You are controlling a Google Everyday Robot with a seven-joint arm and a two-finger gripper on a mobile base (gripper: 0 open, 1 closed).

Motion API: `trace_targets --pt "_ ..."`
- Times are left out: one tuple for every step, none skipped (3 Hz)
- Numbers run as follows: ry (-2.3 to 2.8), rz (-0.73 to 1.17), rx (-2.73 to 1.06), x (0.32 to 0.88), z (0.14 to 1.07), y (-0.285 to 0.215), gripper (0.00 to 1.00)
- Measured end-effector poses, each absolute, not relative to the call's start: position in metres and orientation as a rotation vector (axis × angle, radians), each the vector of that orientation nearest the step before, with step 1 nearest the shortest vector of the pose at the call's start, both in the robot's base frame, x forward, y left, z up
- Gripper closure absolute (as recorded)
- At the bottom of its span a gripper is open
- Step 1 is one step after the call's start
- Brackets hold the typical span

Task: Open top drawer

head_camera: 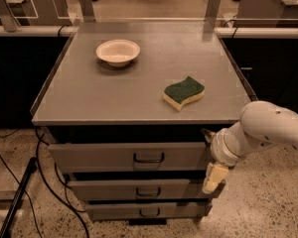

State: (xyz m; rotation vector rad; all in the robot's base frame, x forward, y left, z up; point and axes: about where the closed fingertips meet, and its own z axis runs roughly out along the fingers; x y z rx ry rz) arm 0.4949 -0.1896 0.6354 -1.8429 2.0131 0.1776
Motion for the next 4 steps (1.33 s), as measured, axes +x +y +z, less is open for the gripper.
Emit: trace_targets --pt "2.013 0.178 -1.843 0.495 0.636 -0.19 0.0" --pt "2.039 0.218 -1.871 0.487 0.636 -0.193 0.0" --pt "2.039 0.218 -1.871 0.487 0.637 -0.193 0.0" --pt "2.066 0.285 -1.892 0.477 0.638 -0.199 0.0"
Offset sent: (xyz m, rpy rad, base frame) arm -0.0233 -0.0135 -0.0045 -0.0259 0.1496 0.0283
